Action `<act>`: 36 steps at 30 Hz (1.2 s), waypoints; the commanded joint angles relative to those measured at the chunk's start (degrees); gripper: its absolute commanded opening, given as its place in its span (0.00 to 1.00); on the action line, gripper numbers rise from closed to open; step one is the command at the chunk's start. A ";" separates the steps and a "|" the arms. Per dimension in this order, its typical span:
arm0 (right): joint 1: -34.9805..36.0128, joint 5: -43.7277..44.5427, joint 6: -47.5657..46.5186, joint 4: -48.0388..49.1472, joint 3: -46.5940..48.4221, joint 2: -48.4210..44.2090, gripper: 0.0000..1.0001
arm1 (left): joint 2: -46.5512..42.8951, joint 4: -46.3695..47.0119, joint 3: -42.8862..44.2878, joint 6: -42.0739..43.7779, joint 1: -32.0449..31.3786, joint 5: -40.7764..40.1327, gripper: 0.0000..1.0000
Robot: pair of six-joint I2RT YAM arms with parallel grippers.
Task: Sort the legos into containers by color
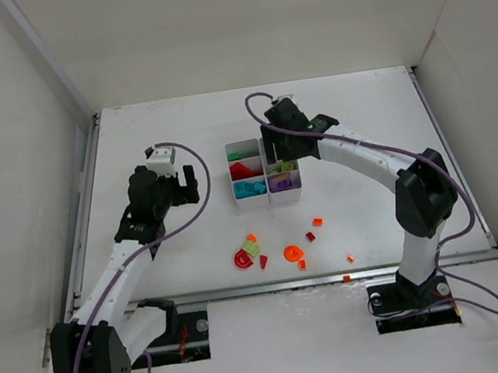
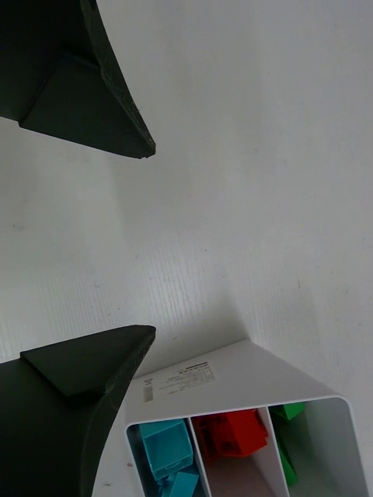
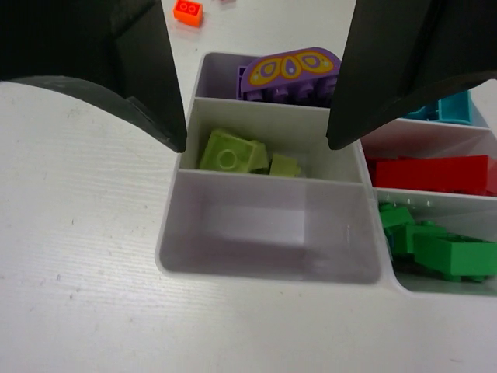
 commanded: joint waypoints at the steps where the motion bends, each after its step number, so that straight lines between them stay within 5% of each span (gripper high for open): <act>1: -0.70 -0.62 -0.67 1.63 5.01 0.80 0.79 | -0.87 1.83 0.13 -0.36 0.47 -0.58 0.87; 7: 4.73 -1.76 -9.35 0.31 7.49 -2.88 0.92 | 0.27 2.88 0.13 1.04 0.47 -1.29 0.88; 11: 12.02 -6.50 -18.50 3.81 -1.26 -9.56 0.92 | 0.89 5.43 1.00 2.37 0.47 -1.99 0.88; 17: 19.68 -12.84 -13.52 5.49 -15.00 -12.82 0.76 | 0.72 5.35 1.71 4.12 0.47 -3.74 0.88; 21: 25.74 -13.54 -10.53 8.21 -16.95 -12.29 0.76 | 0.71 4.29 0.31 4.65 0.47 -4.54 0.89; 36: 26.46 -16.44 -6.75 15.25 -19.93 -2.37 0.64 | -2.44 4.29 -1.89 2.63 1.17 -5.15 0.91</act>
